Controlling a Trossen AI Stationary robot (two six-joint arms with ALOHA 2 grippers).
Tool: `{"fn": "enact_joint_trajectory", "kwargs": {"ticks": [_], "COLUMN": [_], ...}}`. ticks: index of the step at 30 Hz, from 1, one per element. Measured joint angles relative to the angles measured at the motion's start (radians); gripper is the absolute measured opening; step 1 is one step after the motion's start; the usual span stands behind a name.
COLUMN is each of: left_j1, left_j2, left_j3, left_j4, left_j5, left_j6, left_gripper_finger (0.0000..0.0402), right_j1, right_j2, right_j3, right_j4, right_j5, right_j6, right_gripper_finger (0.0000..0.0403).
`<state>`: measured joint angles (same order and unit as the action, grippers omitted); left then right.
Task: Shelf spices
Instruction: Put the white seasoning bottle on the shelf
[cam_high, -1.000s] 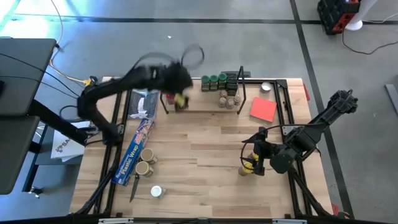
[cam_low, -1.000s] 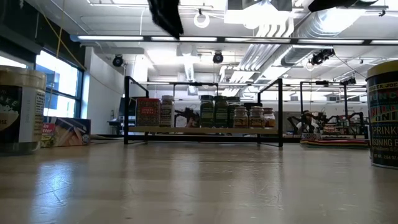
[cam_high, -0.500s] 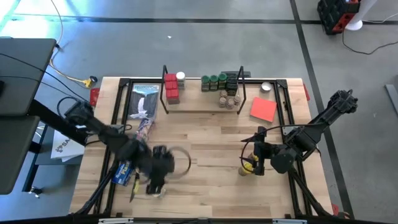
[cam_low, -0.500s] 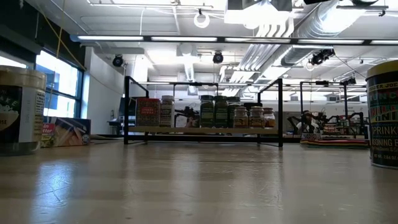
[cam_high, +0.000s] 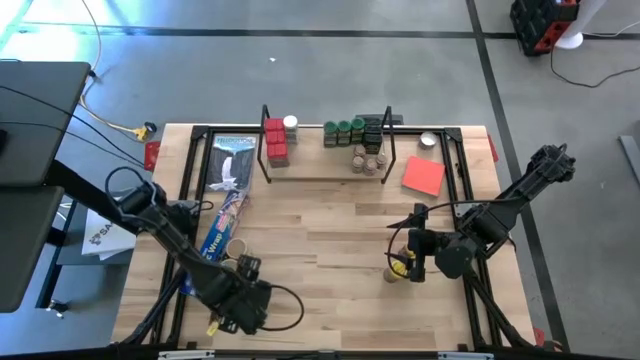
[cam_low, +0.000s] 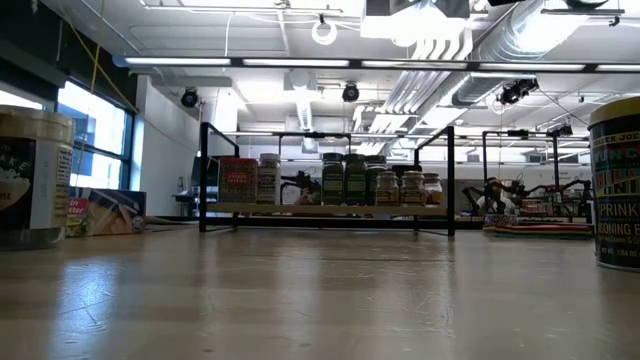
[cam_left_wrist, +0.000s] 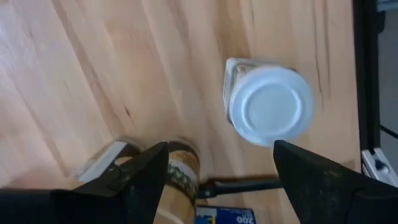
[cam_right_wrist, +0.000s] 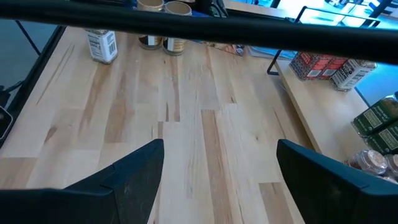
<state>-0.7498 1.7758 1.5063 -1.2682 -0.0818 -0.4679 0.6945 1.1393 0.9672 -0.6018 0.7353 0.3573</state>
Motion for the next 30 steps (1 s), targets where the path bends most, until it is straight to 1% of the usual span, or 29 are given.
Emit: {"fn": "enact_joint_trajectory", "kwargs": {"ticks": [4,8,12,16,19,24,30], "left_j1": [0.034,0.059,0.073,0.083,0.079,0.060,0.052], "left_j2": [0.027,0.043,0.043,0.043,0.043,0.044,0.045], "left_j3": [0.001,0.001,0.001,0.001,0.001,0.001,0.005], "left_j4": [0.006,0.011,0.010,0.010,0.014,0.015,0.009], "left_j5": [0.083,0.224,0.261,0.236,0.225,0.192,0.078], "left_j6": [0.009,0.033,0.012,-0.063,-0.076,-0.034,0.057], "left_gripper_finger": [0.0304,0.0317,0.0318,0.0318,0.0318,0.0318,0.0316], "right_j1": [0.000,0.000,0.000,0.000,0.000,0.000,0.000], "right_j2": [0.000,0.000,0.000,0.000,0.000,0.000,0.000], "right_j3": [0.000,0.000,0.000,0.000,0.000,0.000,0.000], "right_j4": [0.000,0.000,0.000,0.000,-0.001,-0.002,-0.004], "right_j5": [-0.003,-0.011,-0.011,-0.011,-0.011,-0.012,-0.012], "right_j6": [0.008,0.024,0.025,0.024,0.026,0.026,0.026], "right_gripper_finger": [0.0307,0.0307,0.0307,0.0307,0.0307,0.0307,0.0307]}}
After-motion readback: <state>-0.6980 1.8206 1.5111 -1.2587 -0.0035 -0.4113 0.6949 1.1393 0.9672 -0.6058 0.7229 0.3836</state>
